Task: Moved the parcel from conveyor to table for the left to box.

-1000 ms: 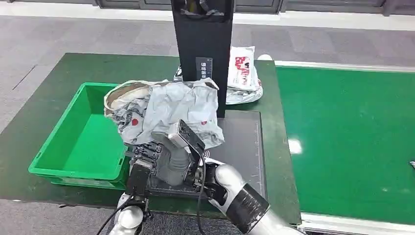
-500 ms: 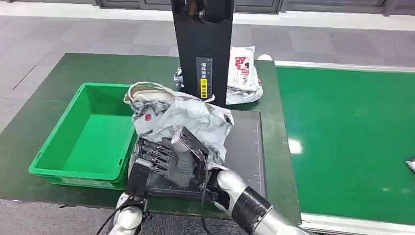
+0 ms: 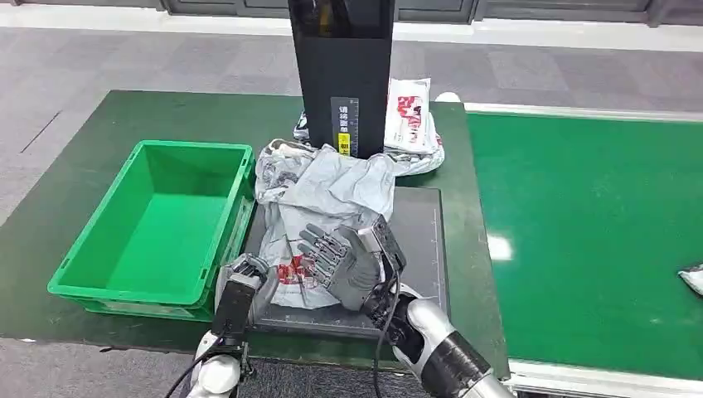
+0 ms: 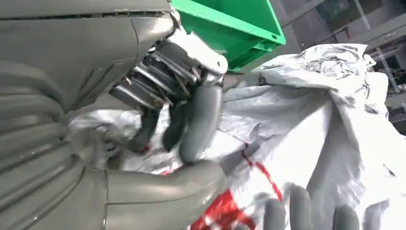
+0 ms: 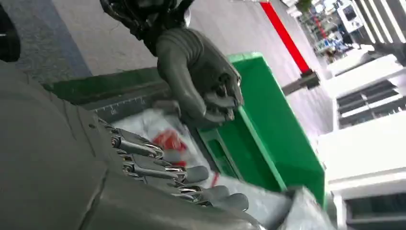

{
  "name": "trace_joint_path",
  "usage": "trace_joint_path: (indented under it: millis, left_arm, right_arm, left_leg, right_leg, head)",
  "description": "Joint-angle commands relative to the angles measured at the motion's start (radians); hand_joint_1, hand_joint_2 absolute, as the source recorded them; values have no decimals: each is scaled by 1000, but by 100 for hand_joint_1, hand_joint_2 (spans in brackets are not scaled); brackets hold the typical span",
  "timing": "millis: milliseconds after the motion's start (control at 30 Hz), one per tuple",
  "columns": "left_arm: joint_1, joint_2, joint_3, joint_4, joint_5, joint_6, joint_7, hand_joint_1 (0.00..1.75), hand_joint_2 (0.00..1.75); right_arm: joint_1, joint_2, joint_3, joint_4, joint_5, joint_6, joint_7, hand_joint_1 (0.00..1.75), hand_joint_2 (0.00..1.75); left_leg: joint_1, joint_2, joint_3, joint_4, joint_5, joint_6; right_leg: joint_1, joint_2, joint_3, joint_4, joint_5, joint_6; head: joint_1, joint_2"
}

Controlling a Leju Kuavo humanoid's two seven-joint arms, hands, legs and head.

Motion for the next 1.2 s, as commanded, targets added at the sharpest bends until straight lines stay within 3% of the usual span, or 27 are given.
trace_joint_path:
  millis: [33,233,367,400,433,500,533,633,667,833,933,1033,1200]
  left_arm:
    - [9,-14,63,2,-18,-8,13,175,175]
    - [27,-17,78,-26,-32,-22,20,175,175]
    - [50,-27,93,-61,-50,-31,27,175,175]
    - [56,-29,95,-70,-57,-32,28,161,175]
    - [60,-32,98,-76,-68,-33,28,19,175]
    - [65,-40,104,-88,-86,-34,27,19,175]
    - [65,-41,105,-90,-95,-30,23,0,175]
    - [75,-57,104,-133,-147,-11,5,0,175]
    - [79,-60,100,-154,-158,-10,-2,0,175]
    - [105,-62,73,-238,-226,25,-16,0,175]
    - [129,-48,22,-317,-366,130,-47,0,175]
    - [136,-43,-9,-353,-418,155,-26,0,175]
    - [116,-6,-179,-396,-836,319,70,0,175]
  right_arm:
    - [94,-36,-309,-109,-4,-123,-5,0,0]
    - [219,-99,-358,-371,255,-145,-3,0,0]
    - [341,-109,-412,-640,380,-203,-55,0,0]
    - [367,-112,-424,-698,398,-213,-63,0,0]
    - [394,-109,-440,-761,425,-233,-89,0,0]
    - [432,-106,-467,-862,432,-244,-101,0,0]
    - [439,-95,-481,-882,442,-267,-143,0,0]
    - [524,-68,-558,-1039,459,-373,-240,0,0]
    - [560,-56,-590,-1093,464,-418,-270,0,175]
    - [677,-33,-664,-1204,483,-532,-359,0,175]
    - [751,-32,-711,-1225,516,-669,-361,0,175]
    - [773,-39,-740,-1215,490,-670,-349,0,175]
    - [757,21,-860,-1066,456,-570,-231,0,175]
  left_leg:
    - [0,-5,0,-3,2,1]
    - [0,-6,0,-1,0,1]
    - [0,-6,0,-1,-1,2]
    - [-1,-4,-2,0,-1,1]
    - [0,-6,-1,-1,-1,1]
    - [-1,-5,-2,0,-1,1]
    - [-1,-7,-2,0,-1,1]
    - [-1,-5,-1,-1,-1,1]
    - [-1,-6,-3,1,-2,1]
    - [-1,-7,-2,0,-2,1]
    - [-1,-3,-1,0,-3,1]
    - [0,-6,-1,0,-3,1]
    - [0,-1,0,-1,-4,1]
  right_leg:
    - [0,-1,2,-4,1,1]
    - [0,-3,3,-2,-1,1]
    - [0,-3,2,-2,-1,1]
    - [-1,-2,-1,0,-1,0]
    - [-1,-3,1,-2,-1,1]
    - [-1,-3,-1,0,-2,1]
    - [-1,-4,0,0,-2,1]
    - [-1,-2,1,-2,-1,1]
    - [-1,-4,-1,0,-2,1]
    - [-1,-5,0,-1,-2,1]
    - [-1,-2,0,-1,-2,1]
    - [-1,-5,1,-2,-2,1]
    - [0,-1,2,-3,-2,1]
  head:
    - [0,0]
    - [0,0]
    - [0,0]
    - [0,0]
    - [0,0]
    - [0,0]
    - [0,0]
    - [0,0]
    - [0,0]
    - [0,0]
    - [0,0]
    - [0,0]
    - [0,0]
